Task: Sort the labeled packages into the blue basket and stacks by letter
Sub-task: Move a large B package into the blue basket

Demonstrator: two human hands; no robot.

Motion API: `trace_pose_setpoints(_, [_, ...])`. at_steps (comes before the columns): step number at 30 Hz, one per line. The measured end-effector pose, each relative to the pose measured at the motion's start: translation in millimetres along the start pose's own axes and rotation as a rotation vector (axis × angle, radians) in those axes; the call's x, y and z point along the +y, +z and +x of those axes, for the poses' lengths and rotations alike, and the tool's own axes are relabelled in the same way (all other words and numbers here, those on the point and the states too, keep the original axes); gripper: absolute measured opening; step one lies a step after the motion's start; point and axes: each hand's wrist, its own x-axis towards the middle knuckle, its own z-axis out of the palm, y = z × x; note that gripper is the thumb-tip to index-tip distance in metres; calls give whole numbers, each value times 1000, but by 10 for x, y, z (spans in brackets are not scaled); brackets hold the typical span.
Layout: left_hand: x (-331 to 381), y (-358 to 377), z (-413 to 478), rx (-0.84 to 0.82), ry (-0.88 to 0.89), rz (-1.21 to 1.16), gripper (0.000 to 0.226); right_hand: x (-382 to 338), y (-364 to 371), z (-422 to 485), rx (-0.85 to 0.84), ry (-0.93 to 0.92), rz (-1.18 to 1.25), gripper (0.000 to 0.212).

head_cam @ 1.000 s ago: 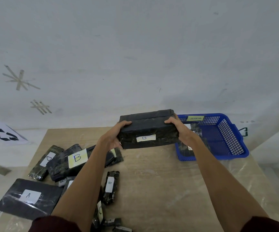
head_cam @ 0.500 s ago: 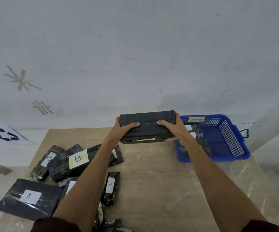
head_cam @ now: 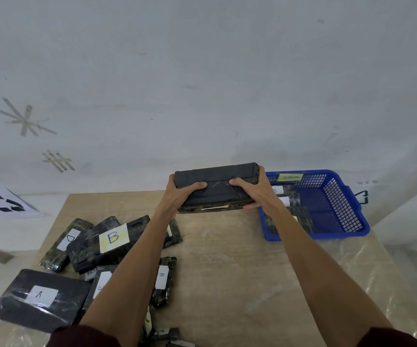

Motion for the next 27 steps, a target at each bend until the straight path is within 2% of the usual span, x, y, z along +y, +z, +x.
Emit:
trace_pose_setpoints(10, [20,-6,16,4,44,-5,76,-14,0,1,12,20,-3,79])
trace_pose_setpoints(14, [17,-26,18,-16,87,19,74,-80,-29,-57,-56,106,24,75])
trace_pose_setpoints(17, [11,-34,-7,-19,90,12,76,-165,-29,-32,-43,117,24,68])
trace_pose_setpoints(21, [80,-43,-10,-61,-47,-12,69,-174,-19,53,30,64,9,62])
trace_pose_setpoints(25, [199,-26,34,-101,-245,-76,82,-108,-15,58,59,-14,7,45])
trace_pose_setpoints(27, [210,-12,58,-62,-292,-143,69,-72,-17,39,47,-59,-24,40])
